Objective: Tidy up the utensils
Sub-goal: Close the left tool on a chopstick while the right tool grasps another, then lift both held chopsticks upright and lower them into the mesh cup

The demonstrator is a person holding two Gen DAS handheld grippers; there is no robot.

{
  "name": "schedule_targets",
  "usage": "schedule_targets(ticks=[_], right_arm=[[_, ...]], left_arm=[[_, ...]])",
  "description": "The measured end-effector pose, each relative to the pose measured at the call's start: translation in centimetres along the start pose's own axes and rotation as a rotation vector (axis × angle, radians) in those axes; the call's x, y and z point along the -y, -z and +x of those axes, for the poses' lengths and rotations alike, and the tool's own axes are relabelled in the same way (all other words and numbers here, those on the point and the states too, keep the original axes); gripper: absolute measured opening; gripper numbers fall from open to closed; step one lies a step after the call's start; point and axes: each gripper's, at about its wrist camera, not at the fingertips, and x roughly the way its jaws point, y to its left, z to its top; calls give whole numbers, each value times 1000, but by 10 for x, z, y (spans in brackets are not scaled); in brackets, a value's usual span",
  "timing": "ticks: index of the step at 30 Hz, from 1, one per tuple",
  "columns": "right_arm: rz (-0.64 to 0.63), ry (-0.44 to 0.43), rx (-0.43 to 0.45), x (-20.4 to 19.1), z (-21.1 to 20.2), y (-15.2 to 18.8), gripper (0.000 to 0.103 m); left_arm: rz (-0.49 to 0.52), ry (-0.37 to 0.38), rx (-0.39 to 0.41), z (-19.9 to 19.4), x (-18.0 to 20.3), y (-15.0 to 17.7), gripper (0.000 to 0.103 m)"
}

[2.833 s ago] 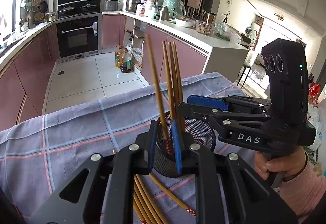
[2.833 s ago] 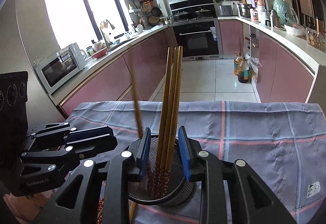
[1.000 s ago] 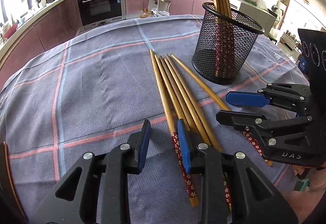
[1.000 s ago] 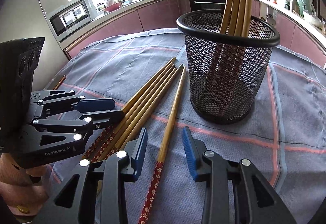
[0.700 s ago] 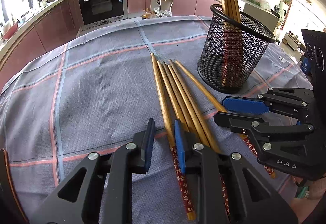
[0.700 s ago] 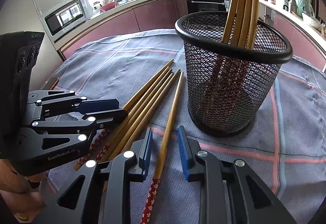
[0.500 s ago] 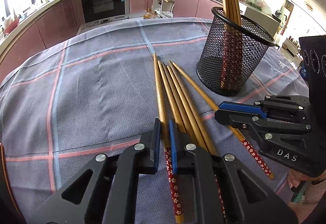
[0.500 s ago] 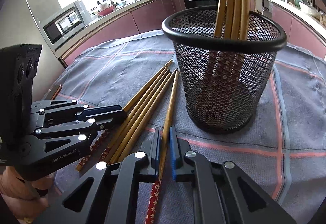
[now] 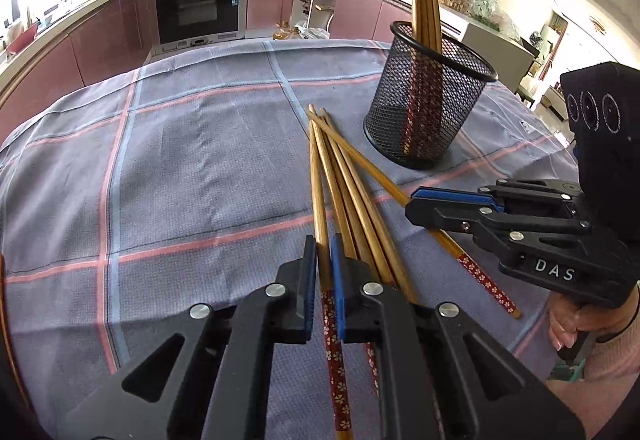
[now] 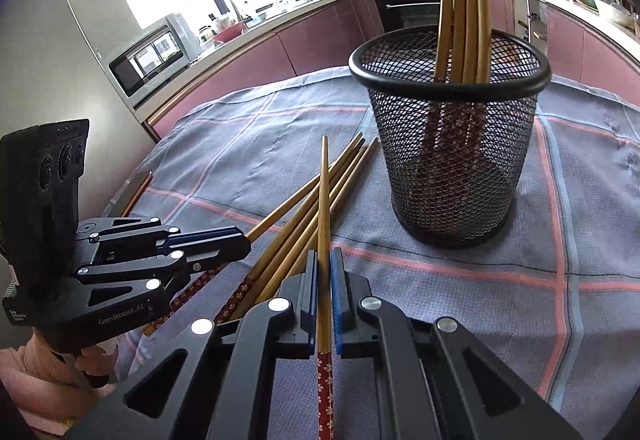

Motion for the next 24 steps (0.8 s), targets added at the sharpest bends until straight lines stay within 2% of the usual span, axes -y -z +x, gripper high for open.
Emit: schedule_targets(ticks=[9,11,15,19,22,24], right_arm=[[-10,9,-27,-1,5,1,6],[-12,19,-32,-1,6,1,7],[-21,28,-40,-2,13,-2,8],[-28,31,-43,-2,17,-6,8],[-32,32,-39,-3,16,-7,7],[-30,27,-31,-2,13,-7,6]], left_arm=[[45,-16,-31,5,0,7,9],[60,-25,-32,9,1,3,15],[81,-25,-32,17,2,-8,17],[52,-12,-34,26,-2,-20,16],[49,-28,-31,28,-2,-22,8],[39,-29,-28,27,-2,-22,8]])
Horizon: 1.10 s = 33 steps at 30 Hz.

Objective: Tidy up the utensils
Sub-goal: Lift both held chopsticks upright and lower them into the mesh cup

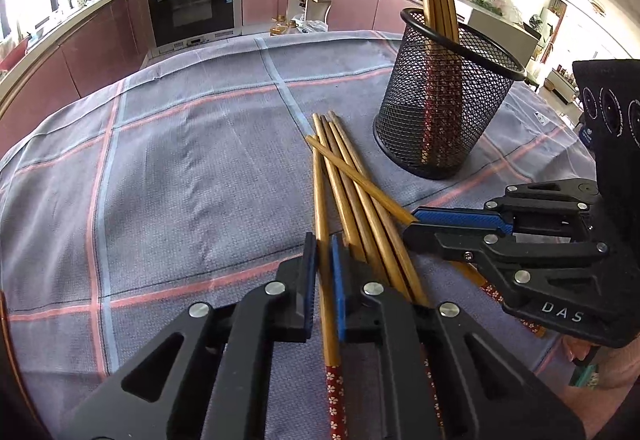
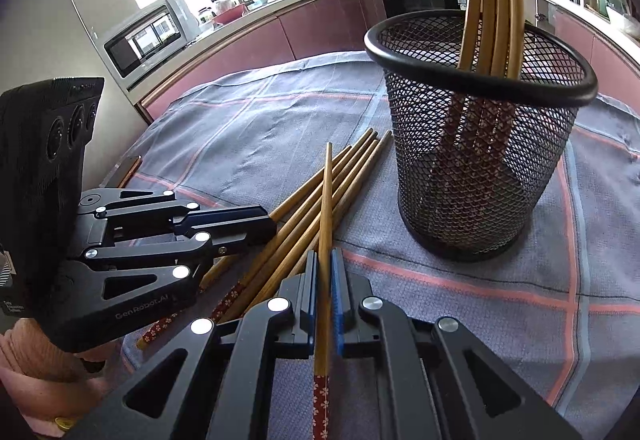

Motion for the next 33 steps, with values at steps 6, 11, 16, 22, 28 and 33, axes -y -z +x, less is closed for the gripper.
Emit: schedule_targets(ticks=[6,11,16,22,28,33], right_arm=[[-11,-23,64,-1,-25,-2,6],[-16,-38,128,-1,-53,-5,6],[-9,-44,193,2,-79,-8,6],[-7,-41,262,6,-105,-13,6],[-11,-38,322,11,-123,-23,6],[-13,-33,372,16,-137,-37,6]], left_arm=[[-9,13,40,-19,0,1,8],[-24,78,94,-51,-4,-3,8],[-39,153,137,-77,-6,-8,8],[-37,200,204,-107,-5,-15,8],[-24,221,267,-131,-1,-26,8],[-21,233,320,-144,4,-43,8]])
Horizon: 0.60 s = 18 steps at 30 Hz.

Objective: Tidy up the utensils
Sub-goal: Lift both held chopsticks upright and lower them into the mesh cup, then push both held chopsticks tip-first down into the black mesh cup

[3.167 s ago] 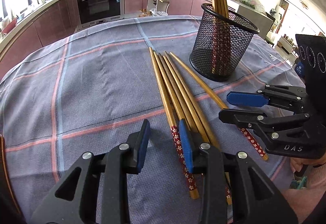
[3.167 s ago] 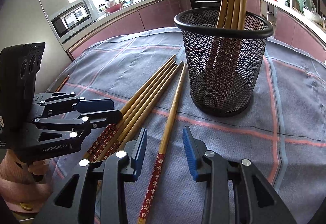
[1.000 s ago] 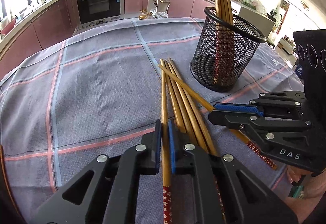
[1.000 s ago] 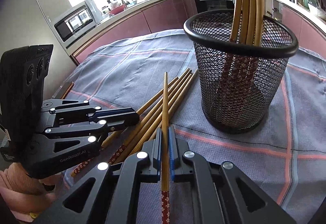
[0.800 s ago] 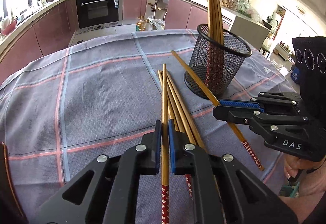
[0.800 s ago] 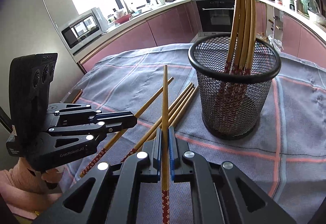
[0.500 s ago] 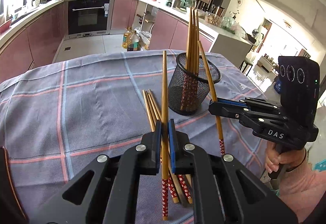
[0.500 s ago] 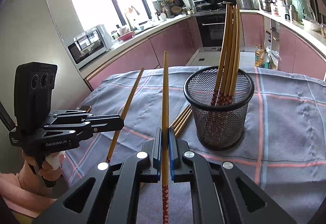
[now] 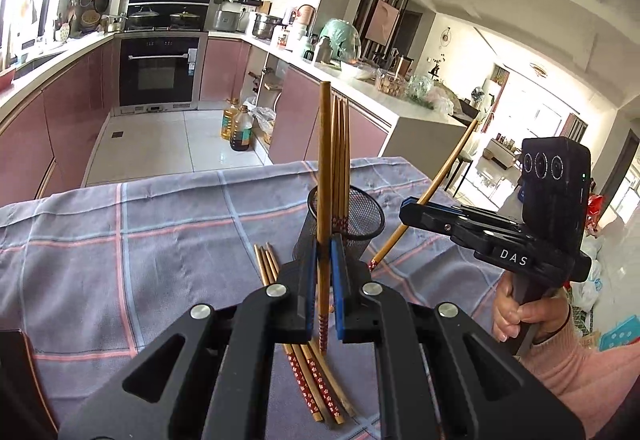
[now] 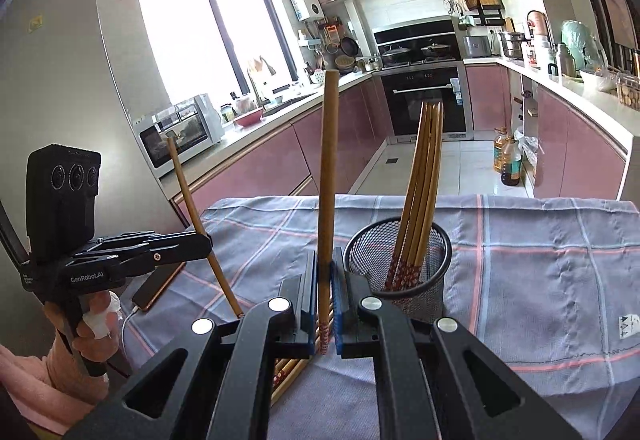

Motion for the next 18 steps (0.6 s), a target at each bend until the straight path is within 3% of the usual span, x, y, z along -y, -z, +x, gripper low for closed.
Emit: schedule_targets(ticks=[18], right_arm=[[-48,51,118,12,-21,-58,6]], left_arm=[[31,12,146,9,31,-76,8]])
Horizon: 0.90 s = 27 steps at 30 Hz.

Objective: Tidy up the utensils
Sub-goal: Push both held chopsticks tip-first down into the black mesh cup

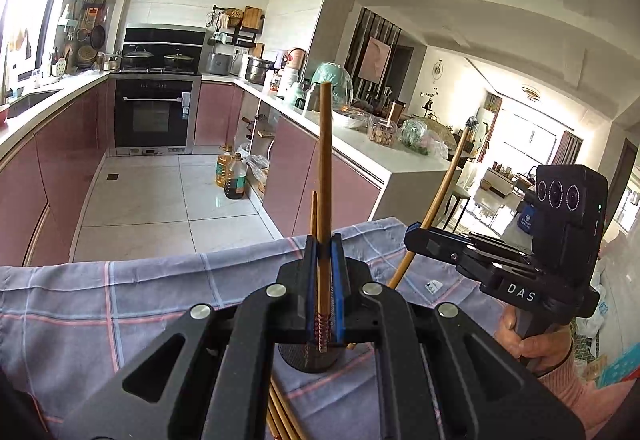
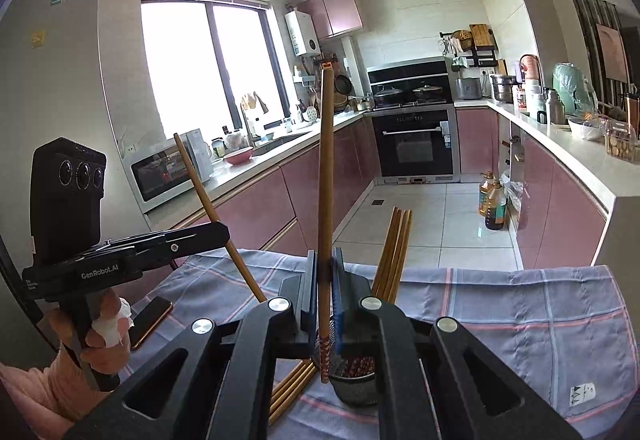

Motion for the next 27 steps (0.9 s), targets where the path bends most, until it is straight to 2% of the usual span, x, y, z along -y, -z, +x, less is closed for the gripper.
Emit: schedule_targets(ticks=[6,9,20,23,27], right_arm=[[13,12,8,9,9,-5,6],[17,14,-16,11,17,-1,6],[60,12,-242,25,70,33,6],[75,31,-272,29,81,40,7],[95,57,-274,33,89,42,8]], left_arm=[[11,-14,-8,17,3,-6,8],[23,-30,-33,29,3,-5,8],[108,-37,-242,79,4,21,8],[115,-45,-292,93,2,29,8],[103,-66,-314,108,-3,33,8]])
